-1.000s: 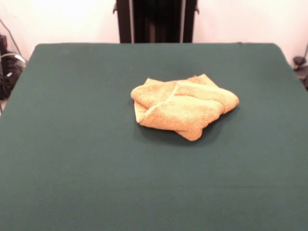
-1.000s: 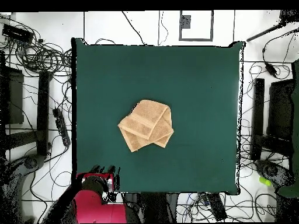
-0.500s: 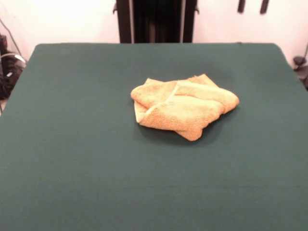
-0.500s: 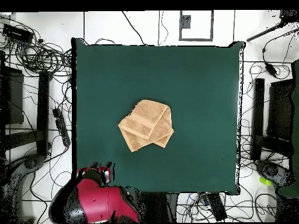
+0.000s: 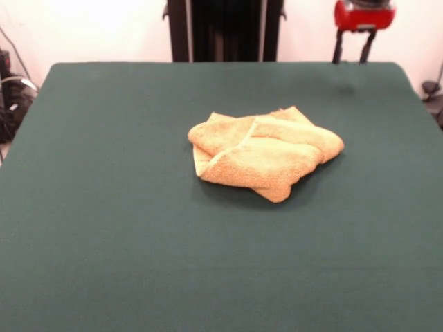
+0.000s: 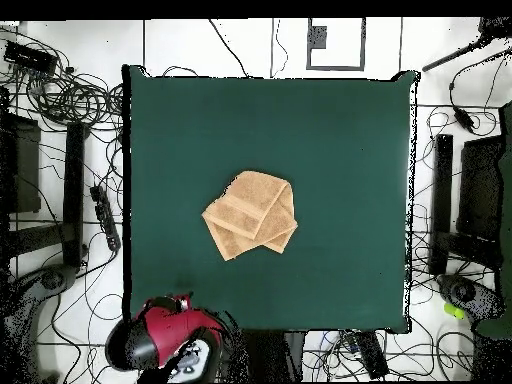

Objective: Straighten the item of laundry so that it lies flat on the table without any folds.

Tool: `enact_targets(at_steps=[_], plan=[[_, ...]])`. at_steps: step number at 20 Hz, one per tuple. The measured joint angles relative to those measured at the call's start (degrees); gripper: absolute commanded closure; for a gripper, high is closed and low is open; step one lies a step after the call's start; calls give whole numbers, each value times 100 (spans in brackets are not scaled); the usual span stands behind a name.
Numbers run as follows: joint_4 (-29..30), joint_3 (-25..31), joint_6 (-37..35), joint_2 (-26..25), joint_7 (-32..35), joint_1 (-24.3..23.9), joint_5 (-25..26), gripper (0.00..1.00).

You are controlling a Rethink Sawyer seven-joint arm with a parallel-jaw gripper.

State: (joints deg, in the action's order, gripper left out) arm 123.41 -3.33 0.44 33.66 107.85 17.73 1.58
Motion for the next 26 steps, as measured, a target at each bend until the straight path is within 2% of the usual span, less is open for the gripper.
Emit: enact_targets(at_steps=[4, 6, 11, 17, 22, 26], plan=[[-4, -10, 294, -552, 0, 339, -11, 0], [-7, -19, 335, -800, 1, 693, -105, 0], [13, -235, 382, -805, 35, 1175, -667, 0], [25, -515, 167, -829, 276, 2070, -1731, 0], [34, -627, 157, -877, 542, 2313, -2143, 0], [89, -441, 166, -844, 655, 1996, -2002, 0]])
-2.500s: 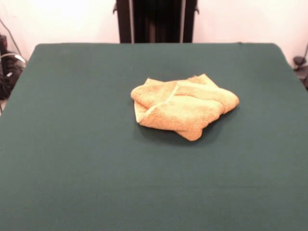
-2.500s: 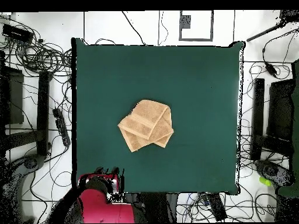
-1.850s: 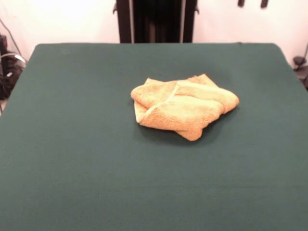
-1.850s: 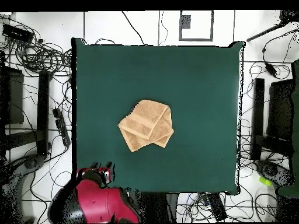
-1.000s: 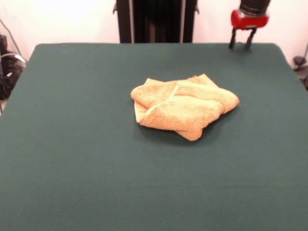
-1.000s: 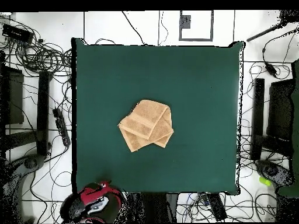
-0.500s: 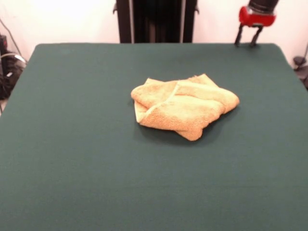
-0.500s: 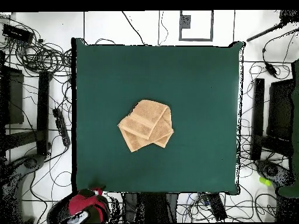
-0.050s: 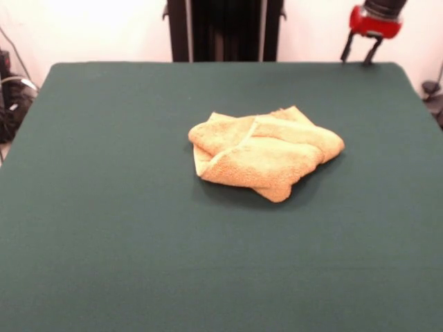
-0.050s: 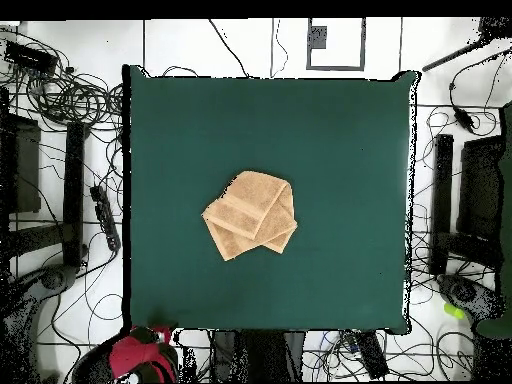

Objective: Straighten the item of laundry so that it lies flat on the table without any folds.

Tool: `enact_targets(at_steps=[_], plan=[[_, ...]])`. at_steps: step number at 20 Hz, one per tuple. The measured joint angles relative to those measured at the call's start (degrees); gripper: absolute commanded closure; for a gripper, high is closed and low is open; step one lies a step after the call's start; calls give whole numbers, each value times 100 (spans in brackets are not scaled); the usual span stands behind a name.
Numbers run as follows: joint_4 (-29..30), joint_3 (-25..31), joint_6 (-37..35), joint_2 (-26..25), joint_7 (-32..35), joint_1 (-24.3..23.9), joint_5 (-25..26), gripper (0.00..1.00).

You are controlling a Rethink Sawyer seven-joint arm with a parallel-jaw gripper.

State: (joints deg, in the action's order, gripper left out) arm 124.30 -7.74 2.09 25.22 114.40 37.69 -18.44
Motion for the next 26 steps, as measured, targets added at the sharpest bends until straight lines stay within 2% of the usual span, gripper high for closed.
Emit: enact_targets(at_steps=[3, 7, 14, 21, 26], plan=[[35, 150, 15, 27, 3, -258, 172, 0], [98, 491, 27, 56, 4, -837, 595, 0], [117, 769, 25, 43, 4, -1319, 1030, 0], [130, 1247, -32, -14, 7, -2148, 1843, 0], [126, 1598, -233, -71, 5, -2719, 2166, 0]])
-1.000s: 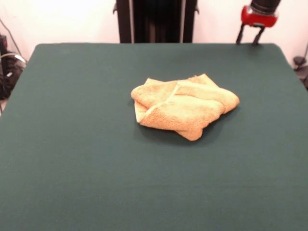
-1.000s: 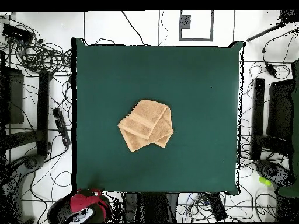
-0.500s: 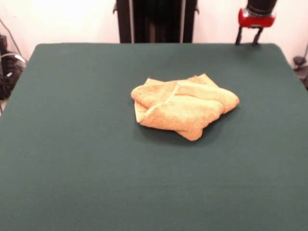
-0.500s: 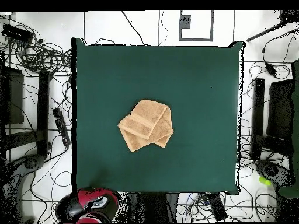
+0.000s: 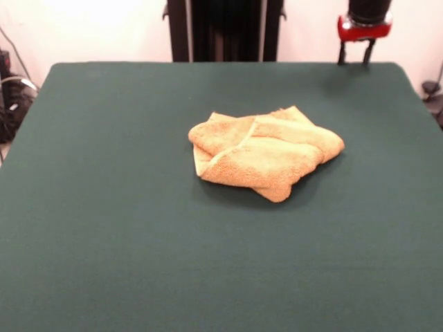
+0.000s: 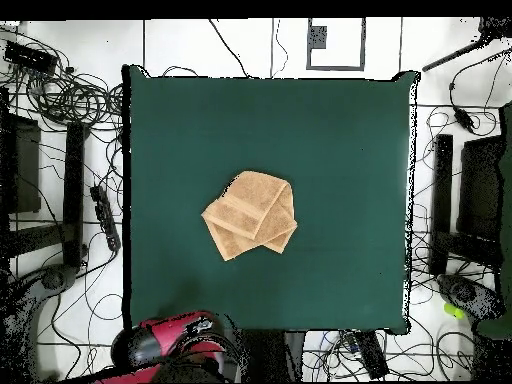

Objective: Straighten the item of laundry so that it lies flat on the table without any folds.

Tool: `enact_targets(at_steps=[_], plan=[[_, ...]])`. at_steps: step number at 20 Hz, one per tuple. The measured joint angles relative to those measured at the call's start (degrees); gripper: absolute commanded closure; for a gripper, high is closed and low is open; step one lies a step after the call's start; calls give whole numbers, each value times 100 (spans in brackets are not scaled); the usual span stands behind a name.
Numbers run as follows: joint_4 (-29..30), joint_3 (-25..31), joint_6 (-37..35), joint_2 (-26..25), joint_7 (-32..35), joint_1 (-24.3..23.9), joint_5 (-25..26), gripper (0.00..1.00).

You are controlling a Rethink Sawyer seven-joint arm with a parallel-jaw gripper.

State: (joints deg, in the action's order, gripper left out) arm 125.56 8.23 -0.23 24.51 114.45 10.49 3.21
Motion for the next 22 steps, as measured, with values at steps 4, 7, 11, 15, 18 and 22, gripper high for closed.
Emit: enact_targets(at_steps=[4, 7, 11, 15, 18, 22], plan=[[4, 266, -107, -78, 0, -439, 258, 0], [5, 429, -157, -143, 0, -716, 430, 0], [7, 487, -153, -143, 0, -770, 595, 0], [5, 431, -134, -99, -1, -652, 600, 0], [7, 304, -60, -15, -1, -386, 601, 0], [7, 240, -8, 66, -1, -117, 601, 0]])
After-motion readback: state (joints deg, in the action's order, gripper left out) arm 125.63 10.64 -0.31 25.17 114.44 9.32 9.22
